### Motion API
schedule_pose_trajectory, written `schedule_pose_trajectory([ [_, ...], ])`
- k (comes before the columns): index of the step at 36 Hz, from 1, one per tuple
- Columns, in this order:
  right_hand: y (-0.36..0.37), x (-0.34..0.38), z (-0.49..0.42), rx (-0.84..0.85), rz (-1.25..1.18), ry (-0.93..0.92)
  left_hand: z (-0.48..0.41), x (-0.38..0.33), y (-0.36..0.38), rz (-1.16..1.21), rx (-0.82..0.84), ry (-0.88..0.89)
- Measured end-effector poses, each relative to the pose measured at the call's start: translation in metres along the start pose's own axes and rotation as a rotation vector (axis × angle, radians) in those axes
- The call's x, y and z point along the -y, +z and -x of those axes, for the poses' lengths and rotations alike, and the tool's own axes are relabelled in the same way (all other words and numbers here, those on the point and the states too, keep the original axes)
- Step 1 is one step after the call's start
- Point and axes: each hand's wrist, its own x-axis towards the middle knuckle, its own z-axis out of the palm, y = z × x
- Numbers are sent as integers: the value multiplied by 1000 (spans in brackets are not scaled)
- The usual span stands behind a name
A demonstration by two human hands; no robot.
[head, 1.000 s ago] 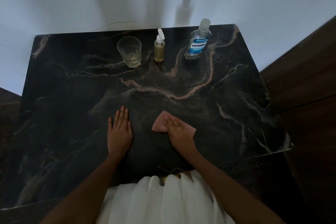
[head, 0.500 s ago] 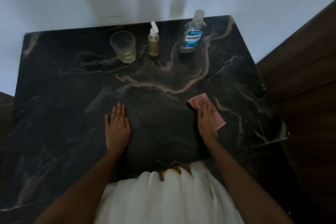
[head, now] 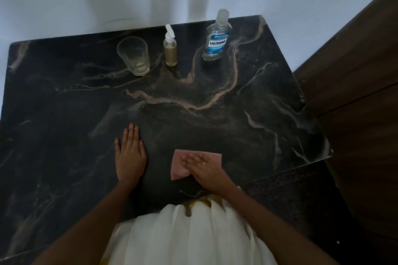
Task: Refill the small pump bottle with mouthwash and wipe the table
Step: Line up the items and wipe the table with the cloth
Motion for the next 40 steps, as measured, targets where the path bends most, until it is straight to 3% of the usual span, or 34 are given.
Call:
schedule_pose_trajectory([
  [8,-35,-82,27,-471,-114,531,0,-1,0,8,1,-17],
  [14,-51,-120,45,-518,16,807,0,-3,-2,8,2,-20],
  [18,-49,-113,36,-577,-115,928,1,-4,-3,8,1,-19],
  [29,-10,-30,-3,-360,-348,603,0,-5,-1,3,-13,-24],
  [35,11,30,-42,-258,-208,171,0,-5,-2,4,-1,-31],
  [40,12,37,-51,-199,-110,40,0,-3,-2,-5,5,-22],
])
